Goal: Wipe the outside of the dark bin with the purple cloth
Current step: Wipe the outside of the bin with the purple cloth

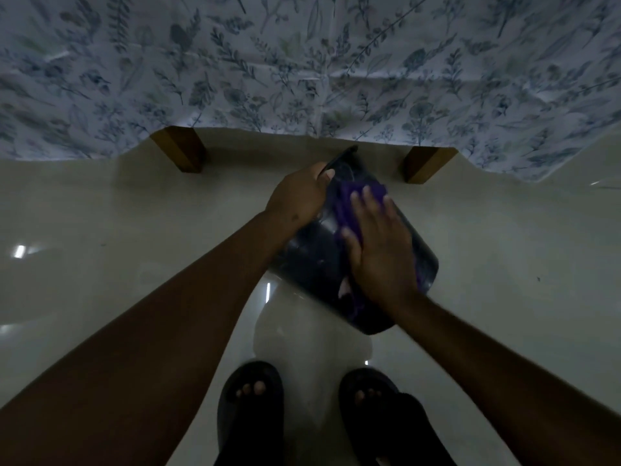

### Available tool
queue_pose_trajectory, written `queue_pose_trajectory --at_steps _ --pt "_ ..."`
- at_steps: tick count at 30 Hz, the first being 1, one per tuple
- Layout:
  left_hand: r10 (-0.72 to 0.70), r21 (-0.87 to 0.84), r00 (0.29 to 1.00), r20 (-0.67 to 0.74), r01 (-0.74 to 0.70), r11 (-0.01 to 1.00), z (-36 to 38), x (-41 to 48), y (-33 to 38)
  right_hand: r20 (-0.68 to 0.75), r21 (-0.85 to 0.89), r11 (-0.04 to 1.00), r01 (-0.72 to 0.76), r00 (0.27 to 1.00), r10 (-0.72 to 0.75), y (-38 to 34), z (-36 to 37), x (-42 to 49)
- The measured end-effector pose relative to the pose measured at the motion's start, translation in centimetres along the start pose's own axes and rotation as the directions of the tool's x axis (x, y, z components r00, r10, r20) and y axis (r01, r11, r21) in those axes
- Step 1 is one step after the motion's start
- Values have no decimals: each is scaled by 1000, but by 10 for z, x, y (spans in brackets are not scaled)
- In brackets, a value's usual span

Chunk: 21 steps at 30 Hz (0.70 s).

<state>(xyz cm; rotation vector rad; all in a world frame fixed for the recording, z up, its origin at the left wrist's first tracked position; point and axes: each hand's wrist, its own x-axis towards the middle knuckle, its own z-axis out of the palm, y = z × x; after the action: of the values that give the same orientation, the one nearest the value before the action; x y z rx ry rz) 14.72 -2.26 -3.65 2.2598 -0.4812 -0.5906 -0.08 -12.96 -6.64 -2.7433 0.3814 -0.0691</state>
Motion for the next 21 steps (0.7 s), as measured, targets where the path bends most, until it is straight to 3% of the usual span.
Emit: queue_pose_trajectory --at_steps 2,4,6,9,12,15,18,21 --pt "-9 4 1000 -13 9 1000 0 0 3 -42 86 983 -163 985 167 3 -6 22" --pt "-27 38 999 -29 28 999 -1 1 3 -38 71 980 -186 981 189 1 -4 17" --pt "-41 71 999 -28 43 997 -1 2 2 -26 -25 994 -103 994 103 -5 4 -12" --pt "-36 99 999 -21 38 994 1 5 3 38 -195 968 160 987 -156 -15 21 -59" --pt "-32 84 999 -24 34 996 0 0 1 74 -177 944 280 960 -271 -15 17 -53" --pt "-22 60 1000 -7 23 998 0 -1 4 9 -15 999 44 999 -43 -4 4 -3" --pt "-42 36 999 -12 42 998 -1 1 10 -5 199 935 -293 954 300 17 -10 49" --pt "-66 79 998 -26 67 995 -1 3 11 26 122 957 -263 965 262 7 -6 17"
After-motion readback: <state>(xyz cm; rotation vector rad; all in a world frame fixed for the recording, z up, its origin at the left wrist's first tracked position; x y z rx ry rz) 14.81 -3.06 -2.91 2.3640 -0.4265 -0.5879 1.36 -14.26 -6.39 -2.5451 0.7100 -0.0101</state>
